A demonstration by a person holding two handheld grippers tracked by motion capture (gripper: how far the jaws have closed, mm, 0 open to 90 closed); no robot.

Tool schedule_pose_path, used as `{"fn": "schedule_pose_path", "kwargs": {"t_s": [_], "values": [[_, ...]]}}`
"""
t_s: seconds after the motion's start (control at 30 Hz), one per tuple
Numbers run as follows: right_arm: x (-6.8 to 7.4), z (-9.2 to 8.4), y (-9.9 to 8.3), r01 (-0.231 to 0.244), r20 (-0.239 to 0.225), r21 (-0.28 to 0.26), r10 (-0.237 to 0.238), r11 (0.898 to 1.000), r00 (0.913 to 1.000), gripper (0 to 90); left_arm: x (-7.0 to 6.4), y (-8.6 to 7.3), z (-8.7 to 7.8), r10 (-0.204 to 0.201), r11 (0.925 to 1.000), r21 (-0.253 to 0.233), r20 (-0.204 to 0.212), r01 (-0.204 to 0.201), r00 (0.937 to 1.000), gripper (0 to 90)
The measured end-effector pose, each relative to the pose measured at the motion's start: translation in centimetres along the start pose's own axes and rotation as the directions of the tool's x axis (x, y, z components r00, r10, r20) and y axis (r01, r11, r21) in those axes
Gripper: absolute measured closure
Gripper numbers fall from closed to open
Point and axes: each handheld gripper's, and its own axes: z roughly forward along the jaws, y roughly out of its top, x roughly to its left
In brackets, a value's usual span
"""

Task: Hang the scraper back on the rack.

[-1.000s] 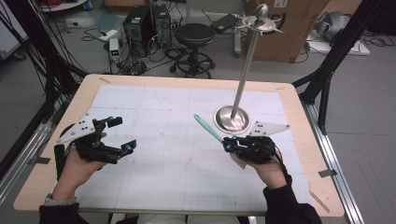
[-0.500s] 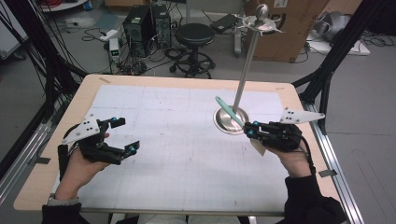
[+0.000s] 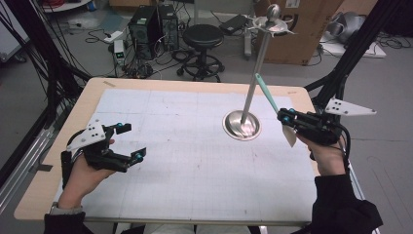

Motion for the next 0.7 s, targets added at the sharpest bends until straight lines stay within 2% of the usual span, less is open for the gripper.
{"fn": "schedule_pose_path", "kwargs": {"t_s": [0.27, 0.7], "values": [[-1.0, -0.8, 1.3, 0.020, 0.026, -0.050, -0.019, 0.999, 0.9995, 81.0, 0.0, -0.1, 0.0, -0.003, 1.0000, 0.000, -0.001, 0.003, 1.0000, 1.8], [-2.8, -2.5, 3.8, 0.020, 0.090, -0.113, -0.010, 0.993, 0.9959, 81.0, 0.1, -0.2, 0.0, -0.009, 1.0000, 0.002, -0.002, 0.009, 1.0000, 1.8]]}}
